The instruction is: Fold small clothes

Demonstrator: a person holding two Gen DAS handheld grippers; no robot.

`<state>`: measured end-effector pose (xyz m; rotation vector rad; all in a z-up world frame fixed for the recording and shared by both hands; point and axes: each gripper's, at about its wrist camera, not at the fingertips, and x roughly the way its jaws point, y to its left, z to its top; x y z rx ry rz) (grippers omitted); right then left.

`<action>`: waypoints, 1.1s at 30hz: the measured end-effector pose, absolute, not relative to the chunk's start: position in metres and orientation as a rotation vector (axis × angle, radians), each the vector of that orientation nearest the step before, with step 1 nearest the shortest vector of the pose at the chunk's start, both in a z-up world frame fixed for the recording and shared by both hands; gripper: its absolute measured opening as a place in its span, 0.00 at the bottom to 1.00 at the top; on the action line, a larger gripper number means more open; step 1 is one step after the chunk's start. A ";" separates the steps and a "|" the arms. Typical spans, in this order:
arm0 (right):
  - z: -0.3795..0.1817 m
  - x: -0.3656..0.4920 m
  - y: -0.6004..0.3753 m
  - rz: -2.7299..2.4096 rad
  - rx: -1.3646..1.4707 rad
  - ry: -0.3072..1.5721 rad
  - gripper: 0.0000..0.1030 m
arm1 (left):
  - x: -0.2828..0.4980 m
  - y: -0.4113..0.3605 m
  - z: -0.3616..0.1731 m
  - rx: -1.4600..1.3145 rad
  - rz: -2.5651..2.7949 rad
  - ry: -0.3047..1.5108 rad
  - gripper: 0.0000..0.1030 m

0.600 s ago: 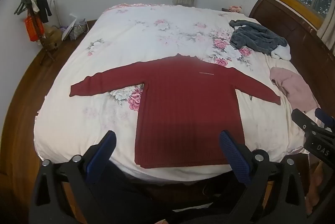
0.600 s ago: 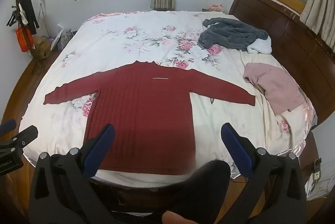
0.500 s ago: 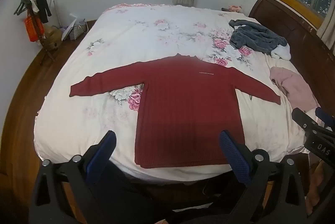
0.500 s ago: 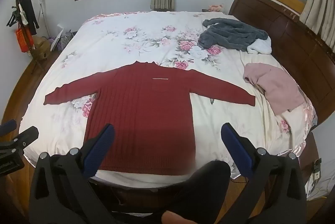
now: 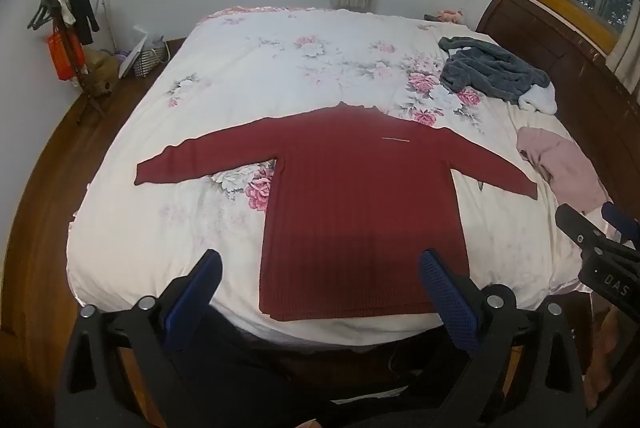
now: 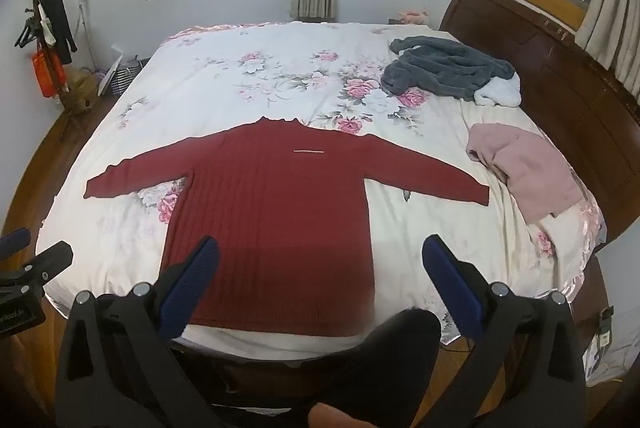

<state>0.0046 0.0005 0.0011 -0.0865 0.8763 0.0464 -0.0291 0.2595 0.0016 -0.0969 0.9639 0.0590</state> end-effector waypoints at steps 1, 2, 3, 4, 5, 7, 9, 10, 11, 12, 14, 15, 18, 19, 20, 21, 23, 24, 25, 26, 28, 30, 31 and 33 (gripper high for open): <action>0.001 0.005 0.002 0.049 -0.089 0.875 0.98 | -0.029 0.261 0.002 -0.097 0.062 0.962 0.96; 0.001 0.006 0.002 0.050 -0.089 0.876 0.98 | -0.028 0.263 0.004 -0.097 0.064 0.959 0.96; 0.000 0.007 0.002 0.051 -0.090 0.876 0.98 | -0.030 0.264 0.005 -0.098 0.066 0.958 0.96; -0.001 0.006 0.003 0.052 -0.092 0.874 0.98 | -0.029 0.264 0.006 -0.099 0.067 0.957 0.96; -0.001 0.006 0.003 0.052 -0.094 0.873 0.98 | -0.031 0.259 0.004 -0.095 0.069 0.953 0.96; -0.001 0.005 0.003 0.052 -0.091 0.872 0.98 | -0.032 0.257 0.004 -0.091 0.073 0.950 0.96; 0.000 0.006 0.003 0.052 -0.087 0.870 0.98 | -0.032 0.256 0.004 -0.086 0.073 0.949 0.96; 0.000 0.006 0.003 0.052 -0.088 0.869 0.98 | -0.031 0.256 0.004 -0.086 0.074 0.950 0.96; 0.000 0.007 0.004 0.053 -0.088 0.870 0.98 | -0.031 0.256 0.004 -0.086 0.074 0.949 0.96; 0.000 0.006 0.003 0.053 -0.087 0.869 0.98 | -0.031 0.256 0.005 -0.086 0.075 0.950 0.96; 0.000 0.007 0.004 0.052 -0.088 0.870 0.98 | -0.031 0.256 0.005 -0.087 0.075 0.949 0.96; 0.000 0.007 0.004 0.052 -0.088 0.870 0.98 | -0.029 0.257 0.005 -0.087 0.075 0.949 0.96; 0.000 0.007 0.004 0.051 -0.086 0.869 0.98 | -0.029 0.258 0.005 -0.088 0.077 0.946 0.96; 0.000 0.007 0.005 0.049 -0.088 0.869 0.98 | -0.028 0.259 0.005 -0.088 0.078 0.944 0.96; 0.000 0.007 0.005 0.049 -0.088 0.868 0.98 | -0.029 0.259 0.006 -0.088 0.079 0.944 0.96; 0.000 0.007 0.005 0.049 -0.087 0.869 0.98 | -0.030 0.260 0.006 -0.088 0.078 0.943 0.96; 0.000 0.007 0.006 0.050 -0.088 0.870 0.98 | -0.029 0.260 0.007 -0.087 0.080 0.940 0.96; 0.000 0.007 0.006 0.050 -0.088 0.871 0.98 | -0.030 0.259 0.008 -0.086 0.082 0.937 0.96; 0.000 0.007 0.008 0.051 -0.090 0.872 0.98 | -0.029 0.260 0.008 -0.087 0.081 0.936 0.96; 0.000 0.007 0.008 0.051 -0.090 0.872 0.98 | -0.030 0.260 0.009 -0.088 0.081 0.935 0.96; 0.000 0.007 0.008 0.052 -0.089 0.871 0.98 | -0.030 0.260 0.008 -0.089 0.082 0.934 0.96; 0.000 0.008 0.008 0.051 -0.088 0.872 0.98 | -0.030 0.260 0.009 -0.088 0.081 0.936 0.96; 0.000 0.008 0.008 0.051 -0.087 0.872 0.98 | -0.030 0.260 0.008 -0.088 0.081 0.936 0.96; 0.000 0.008 0.008 0.052 -0.089 0.874 0.98 | -0.030 0.260 0.008 -0.088 0.082 0.935 0.96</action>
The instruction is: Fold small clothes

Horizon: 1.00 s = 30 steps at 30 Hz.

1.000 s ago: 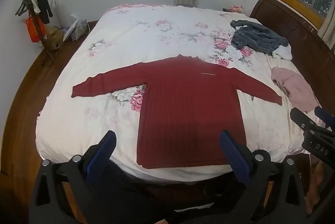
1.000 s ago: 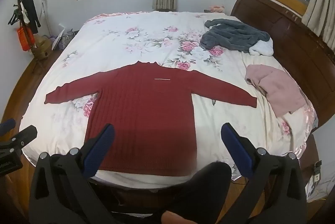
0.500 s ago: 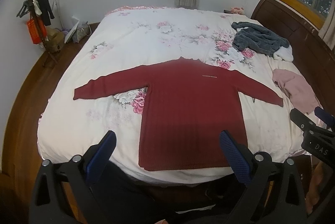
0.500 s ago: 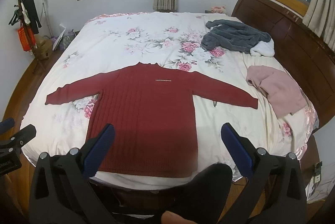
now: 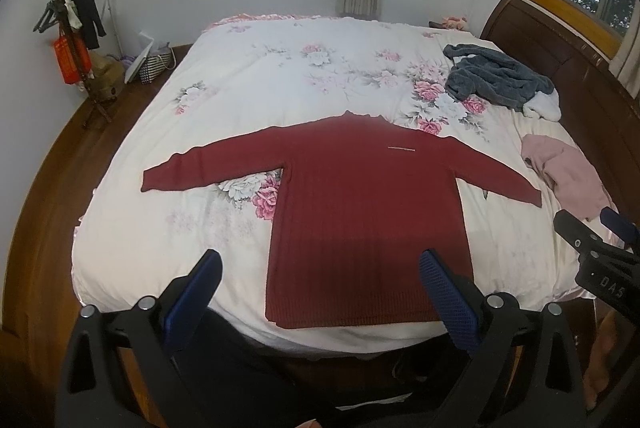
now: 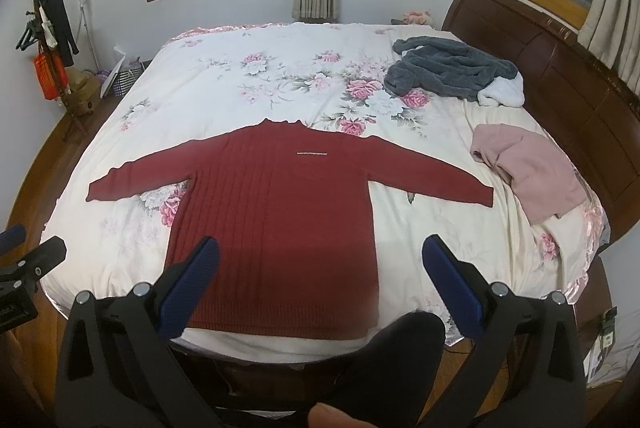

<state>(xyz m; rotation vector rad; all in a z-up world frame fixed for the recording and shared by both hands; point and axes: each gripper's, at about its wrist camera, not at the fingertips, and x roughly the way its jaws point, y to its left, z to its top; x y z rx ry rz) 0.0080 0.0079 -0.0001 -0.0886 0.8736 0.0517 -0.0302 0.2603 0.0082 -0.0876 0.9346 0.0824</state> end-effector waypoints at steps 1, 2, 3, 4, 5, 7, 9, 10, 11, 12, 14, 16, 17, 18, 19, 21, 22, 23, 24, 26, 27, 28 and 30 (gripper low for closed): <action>0.000 0.008 0.008 0.052 -0.089 0.873 0.98 | -0.030 0.260 0.008 -0.089 0.082 0.934 0.96; 0.000 0.008 0.008 0.051 -0.090 0.873 0.98 | -0.030 0.260 0.008 -0.090 0.082 0.935 0.96; 0.000 0.008 0.007 0.053 -0.089 0.874 0.98 | -0.031 0.260 0.007 -0.090 0.082 0.934 0.96; 0.000 0.007 0.008 0.053 -0.089 0.875 0.98 | -0.031 0.261 0.008 -0.090 0.083 0.933 0.96; -0.001 0.007 0.008 0.052 -0.089 0.873 0.98 | -0.031 0.260 0.008 -0.089 0.083 0.933 0.96; -0.001 0.008 0.008 0.053 -0.090 0.874 0.98 | -0.030 0.261 0.008 -0.090 0.082 0.935 0.96; -0.001 0.007 0.008 0.053 -0.086 0.873 0.98 | -0.030 0.260 0.008 -0.089 0.082 0.935 0.96; -0.001 0.007 0.008 0.053 -0.087 0.873 0.98 | -0.030 0.261 0.008 -0.088 0.083 0.935 0.96; -0.001 0.007 0.008 0.053 -0.090 0.874 0.98 | -0.030 0.261 0.008 -0.089 0.083 0.934 0.96; -0.001 0.007 0.008 0.053 -0.088 0.875 0.98 | -0.030 0.261 0.008 -0.089 0.083 0.935 0.96; -0.001 0.007 0.008 0.053 -0.089 0.874 0.98 | -0.031 0.261 0.008 -0.089 0.081 0.934 0.96; -0.001 0.008 0.008 0.054 -0.088 0.876 0.98 | -0.030 0.261 0.008 -0.088 0.082 0.934 0.96; -0.001 0.007 0.007 0.054 -0.088 0.875 0.98 | -0.030 0.261 0.008 -0.089 0.081 0.934 0.96; -0.001 0.007 0.007 0.053 -0.088 0.874 0.98 | -0.030 0.261 0.008 -0.089 0.083 0.935 0.96; -0.001 0.007 0.008 0.054 -0.089 0.875 0.98 | -0.030 0.261 0.008 -0.089 0.083 0.935 0.96; -0.001 0.007 0.007 0.053 -0.088 0.874 0.98 | -0.030 0.261 0.008 -0.090 0.081 0.935 0.96; -0.001 0.007 0.007 0.054 -0.088 0.875 0.98 | -0.030 0.260 0.008 -0.089 0.082 0.935 0.96; -0.001 0.007 0.007 0.054 -0.088 0.875 0.98 | -0.030 0.260 0.008 -0.088 0.083 0.935 0.96; -0.001 0.007 0.008 0.054 -0.088 0.876 0.98 | -0.030 0.261 0.008 -0.089 0.083 0.935 0.96; -0.001 0.007 0.006 0.055 -0.088 0.874 0.98 | -0.030 0.261 0.007 -0.090 0.083 0.936 0.96; -0.001 0.007 0.007 0.054 -0.088 0.875 0.98 | -0.030 0.260 0.007 -0.089 0.083 0.936 0.96; -0.001 0.007 0.006 0.055 -0.087 0.876 0.98 | -0.030 0.261 0.007 -0.090 0.083 0.937 0.96; -0.001 0.008 0.007 0.055 -0.086 0.879 0.98 | -0.030 0.262 0.007 -0.090 0.084 0.939 0.96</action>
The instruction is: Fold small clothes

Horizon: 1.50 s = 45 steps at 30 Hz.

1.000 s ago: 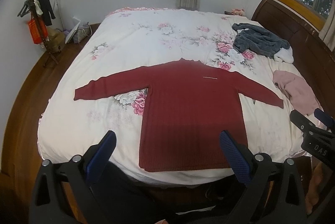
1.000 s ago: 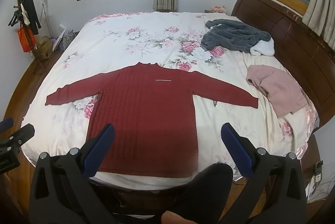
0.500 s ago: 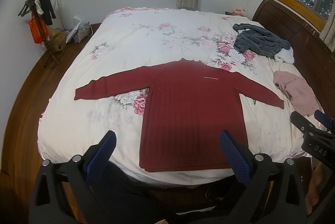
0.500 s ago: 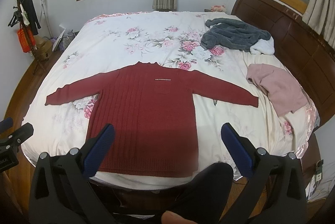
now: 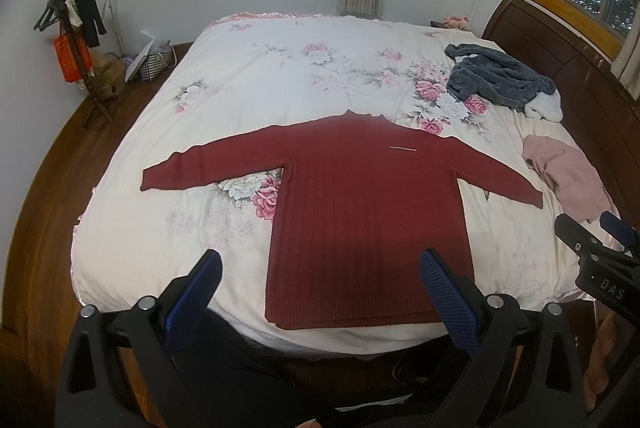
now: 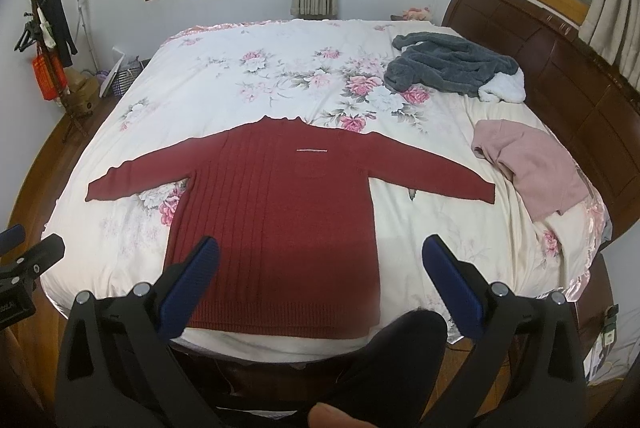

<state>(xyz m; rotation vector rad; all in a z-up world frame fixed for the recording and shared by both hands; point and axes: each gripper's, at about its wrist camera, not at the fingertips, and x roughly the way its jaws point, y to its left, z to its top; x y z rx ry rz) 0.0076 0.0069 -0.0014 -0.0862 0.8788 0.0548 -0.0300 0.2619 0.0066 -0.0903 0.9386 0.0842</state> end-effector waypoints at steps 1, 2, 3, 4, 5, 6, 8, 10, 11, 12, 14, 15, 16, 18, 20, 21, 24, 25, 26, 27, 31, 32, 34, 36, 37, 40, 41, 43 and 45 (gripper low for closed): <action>-0.002 0.008 0.007 0.055 -0.086 0.878 0.98 | -0.029 0.263 0.007 -0.091 0.084 0.940 0.96; -0.003 0.008 0.007 0.055 -0.086 0.879 0.98 | -0.029 0.263 0.006 -0.092 0.085 0.940 0.96; -0.003 0.008 0.007 0.055 -0.085 0.879 0.98 | -0.029 0.263 0.006 -0.092 0.086 0.941 0.96; -0.004 0.008 0.008 0.055 -0.085 0.880 0.98 | -0.029 0.264 0.006 -0.092 0.086 0.941 0.96; -0.004 0.008 0.008 0.055 -0.085 0.880 0.98 | -0.029 0.263 0.006 -0.092 0.086 0.941 0.96; -0.005 0.008 0.009 0.056 -0.086 0.882 0.98 | -0.028 0.263 0.005 -0.093 0.086 0.942 0.96; -0.006 0.008 0.010 0.057 -0.086 0.885 0.98 | -0.028 0.263 0.005 -0.093 0.086 0.943 0.96; -0.009 0.011 0.009 0.057 -0.085 0.889 0.98 | -0.027 0.264 0.004 -0.094 0.088 0.946 0.96; -0.010 0.011 0.010 0.058 -0.084 0.890 0.98 | -0.026 0.263 0.003 -0.095 0.087 0.946 0.96; -0.011 0.012 0.010 0.058 -0.083 0.891 0.98 | -0.023 0.264 0.001 -0.096 0.087 0.949 0.96; -0.011 0.013 0.009 0.056 -0.084 0.892 0.98 | -0.022 0.264 0.000 -0.094 0.086 0.951 0.96; -0.012 0.013 0.009 0.056 -0.084 0.895 0.98 | -0.020 0.264 -0.001 -0.094 0.087 0.952 0.96; -0.013 0.015 0.009 0.055 -0.084 0.899 0.98 | -0.019 0.264 -0.002 -0.095 0.088 0.951 0.96; -0.020 0.021 0.009 0.052 -0.086 0.915 0.98 | -0.016 0.264 -0.006 -0.095 0.088 0.936 0.96; -0.030 0.030 0.004 0.052 -0.077 0.937 0.98 | -0.010 0.265 -0.016 -0.103 0.075 0.933 0.96; -0.039 0.038 -0.001 0.059 -0.064 0.956 0.98 | -0.006 0.266 -0.022 -0.114 0.061 0.944 0.96; -0.062 0.059 -0.025 0.071 -0.011 0.960 0.97 | 0.007 0.277 -0.046 -0.199 0.015 0.965 0.96; -0.073 0.067 -0.038 0.076 0.018 0.951 0.97 | 0.007 0.282 -0.052 -0.252 -0.035 0.932 0.96; -0.080 0.072 -0.046 0.078 0.039 0.950 0.97 | 0.006 0.285 -0.056 -0.293 -0.077 0.891 0.96; -0.093 0.083 -0.064 0.060 0.079 0.967 0.97 | 0.005 0.290 -0.059 -0.329 -0.118 0.843 0.96; -0.143 0.120 -0.130 -0.026 0.236 1.057 0.97 | 0.017 0.295 -0.080 -0.309 -0.119 0.823 0.96; -0.159 0.129 -0.155 -0.043 0.326 1.070 0.96 | 0.020 0.295 -0.085 -0.307 -0.121 0.816 0.96; -0.182 0.139 -0.192 -0.083 0.456 1.081 0.86 | 0.026 0.295 -0.093 -0.312 -0.106 0.833 0.96; -0.210 0.151 -0.234 -0.110 0.601 1.097 0.67 | 0.030 0.292 -0.101 -0.317 -0.112 0.855 0.96; -0.222 0.156 -0.252 -0.124 0.665 1.103 0.63 | 0.032 0.289 -0.103 -0.319 -0.122 0.862 0.96; -0.262 0.172 -0.315 -0.127 0.945 1.074 0.59 | 0.038 0.282 -0.107 -0.337 -0.151 0.886 0.96; -0.278 0.178 -0.336 -0.117 1.055 1.064 0.52 | 0.040 0.279 -0.108 -0.338 -0.157 0.895 0.96; -0.305 0.191 -0.373 -0.097 1.237 1.019 0.43 | 0.043 0.274 -0.110 -0.330 -0.155 0.904 0.96; -0.325 0.201 -0.405 -0.095 1.366 0.940 0.40 | 0.049 0.270 -0.113 -0.331 -0.150 0.919 0.96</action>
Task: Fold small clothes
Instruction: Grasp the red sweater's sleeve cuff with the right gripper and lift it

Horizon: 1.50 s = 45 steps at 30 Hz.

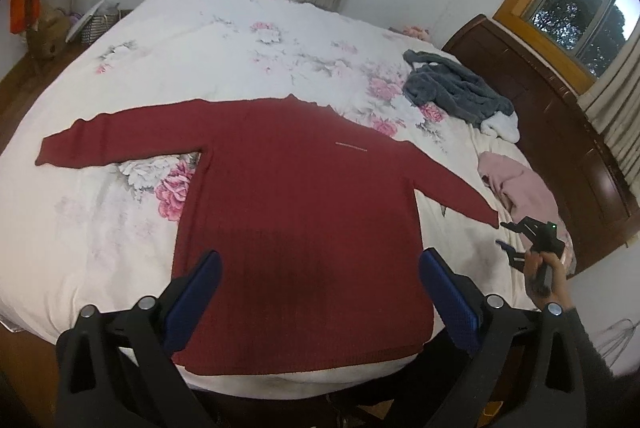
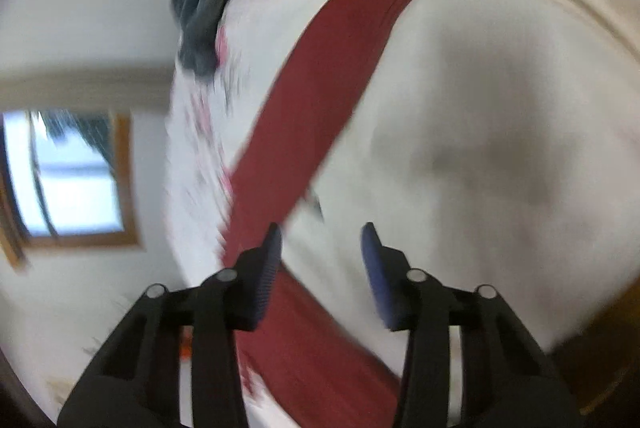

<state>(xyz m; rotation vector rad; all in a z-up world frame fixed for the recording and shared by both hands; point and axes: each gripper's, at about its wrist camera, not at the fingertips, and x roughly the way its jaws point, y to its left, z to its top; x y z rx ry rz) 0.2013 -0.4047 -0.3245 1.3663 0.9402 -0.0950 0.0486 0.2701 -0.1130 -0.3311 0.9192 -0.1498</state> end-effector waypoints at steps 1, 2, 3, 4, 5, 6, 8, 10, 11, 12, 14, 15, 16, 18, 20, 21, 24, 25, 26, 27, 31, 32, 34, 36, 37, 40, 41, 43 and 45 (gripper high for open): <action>-0.332 0.206 -0.419 -0.102 1.412 0.902 0.40 | 0.052 0.269 -0.115 -0.336 -0.145 0.928 0.96; -0.339 0.211 -0.433 -0.119 1.440 0.873 0.39 | 0.055 0.268 -0.116 -0.339 -0.140 0.936 0.96; -0.346 0.217 -0.450 -0.145 1.464 0.839 0.37 | 0.059 0.266 -0.117 -0.342 -0.136 0.942 0.96; -0.353 0.222 -0.463 -0.165 1.486 0.814 0.35 | 0.061 0.267 -0.119 -0.348 -0.134 0.949 0.96; -0.358 0.226 -0.473 -0.177 1.507 0.794 0.35 | 0.065 0.265 -0.121 -0.357 -0.133 0.957 0.96; -0.366 0.231 -0.486 -0.194 1.532 0.766 0.35 | 0.069 0.263 -0.123 -0.364 -0.134 0.966 0.96; -0.379 0.238 -0.506 -0.239 1.563 0.733 0.35 | 0.076 0.259 -0.126 -0.377 -0.138 0.992 0.96; -0.393 0.246 -0.523 -0.276 1.586 0.721 0.35 | 0.083 0.253 -0.129 -0.383 -0.145 1.010 0.96; -0.397 0.249 -0.527 -0.290 1.593 0.720 0.36 | 0.085 0.251 -0.132 -0.395 -0.160 1.017 0.96; -0.401 0.252 -0.532 -0.296 1.600 0.716 0.36 | 0.088 0.248 -0.133 -0.412 -0.177 1.029 0.96; -0.407 0.259 -0.539 -0.301 1.595 0.717 0.34 | 0.094 0.244 -0.137 -0.454 -0.207 1.061 0.96; -0.407 0.264 -0.542 -0.303 1.587 0.722 0.34 | 0.096 0.243 -0.139 -0.471 -0.220 1.069 0.96; -0.407 0.267 -0.543 -0.304 1.578 0.725 0.34 | 0.098 0.242 -0.141 -0.485 -0.229 1.072 0.96; -0.409 0.266 -0.535 -0.314 1.563 0.737 0.34 | 0.099 0.242 -0.144 -0.506 -0.236 1.076 0.96; -0.411 0.269 -0.536 -0.317 1.556 0.736 0.34 | 0.102 0.242 -0.147 -0.534 -0.245 1.086 0.96; -0.412 0.271 -0.537 -0.318 1.556 0.735 0.34 | 0.102 0.243 -0.149 -0.549 -0.246 1.090 0.96; -0.409 0.275 -0.537 -0.321 1.533 0.741 0.31 | 0.102 0.247 -0.151 -0.574 -0.245 1.099 0.96; -0.407 0.276 -0.535 -0.316 1.513 0.747 0.18 | 0.101 0.248 -0.151 -0.576 -0.245 1.097 0.96; -0.403 0.280 -0.534 -0.308 1.493 0.750 0.16 | 0.100 0.250 -0.150 -0.581 -0.247 1.093 0.96; -0.395 0.282 -0.533 -0.306 1.464 0.747 0.16 | 0.098 0.253 -0.150 -0.589 -0.256 1.092 0.96; -0.352 0.301 -0.516 -0.248 1.354 0.734 0.14 | 0.094 0.266 -0.156 -0.657 -0.276 1.100 0.96; -0.340 0.306 -0.511 -0.229 1.322 0.734 0.14 | 0.092 0.271 -0.158 -0.678 -0.276 1.097 0.96; -0.307 0.319 -0.496 -0.178 1.237 0.732 0.14 | 0.089 0.279 -0.161 -0.706 -0.274 1.092 0.96; -0.272 0.332 -0.471 -0.122 1.143 0.732 0.14 | 0.087 0.286 -0.164 -0.731 -0.282 1.087 0.96; -0.256 0.338 -0.456 -0.092 1.094 0.730 0.14 | 0.087 0.290 -0.167 -0.750 -0.285 1.091 0.96; -0.214 0.347 -0.409 -0.008 0.970 0.730 0.14 | 0.086 0.302 -0.176 -0.813 -0.325 1.088 0.96; -0.204 0.351 -0.393 0.020 0.937 0.733 0.14 | 0.085 0.305 -0.177 -0.814 -0.326 1.086 0.96; -0.183 0.368 -0.348 0.085 0.847 0.745 0.14 | 0.085 0.310 -0.180 -0.799 -0.317 1.083 0.96; -0.169 0.384 -0.307 0.137 0.767 0.755 0.14 | 0.086 0.315 -0.181 -0.812 -0.345 1.075 0.96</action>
